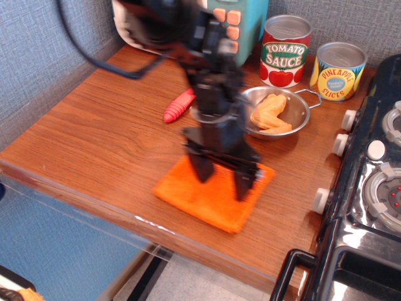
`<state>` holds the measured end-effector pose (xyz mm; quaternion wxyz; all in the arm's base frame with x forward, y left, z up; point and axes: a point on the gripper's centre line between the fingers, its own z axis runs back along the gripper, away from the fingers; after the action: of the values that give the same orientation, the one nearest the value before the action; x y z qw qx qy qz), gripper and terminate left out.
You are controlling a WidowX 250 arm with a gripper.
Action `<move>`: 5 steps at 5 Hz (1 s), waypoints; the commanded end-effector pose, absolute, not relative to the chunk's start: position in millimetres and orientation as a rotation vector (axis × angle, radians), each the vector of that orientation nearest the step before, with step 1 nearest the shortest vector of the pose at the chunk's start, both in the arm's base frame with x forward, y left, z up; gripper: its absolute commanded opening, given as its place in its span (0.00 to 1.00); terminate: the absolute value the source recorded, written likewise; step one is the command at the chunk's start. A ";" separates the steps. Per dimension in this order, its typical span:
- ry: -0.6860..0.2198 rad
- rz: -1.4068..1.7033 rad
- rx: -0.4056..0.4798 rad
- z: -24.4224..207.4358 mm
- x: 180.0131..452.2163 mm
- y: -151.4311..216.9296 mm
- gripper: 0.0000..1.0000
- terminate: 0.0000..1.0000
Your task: Place the orange cloth on the bottom left of the table
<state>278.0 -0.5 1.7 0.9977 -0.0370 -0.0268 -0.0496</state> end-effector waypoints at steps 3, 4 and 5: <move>0.021 0.026 -0.068 -15.5 214.0 138.7 1.00 0.00; 0.018 -0.003 -0.095 -12.8 214.8 166.5 1.00 0.00; 0.018 -0.029 -0.096 -11.1 221.5 177.1 1.00 0.00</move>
<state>241.4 168.8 3.8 0.9989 -0.0353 -0.0111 -0.0285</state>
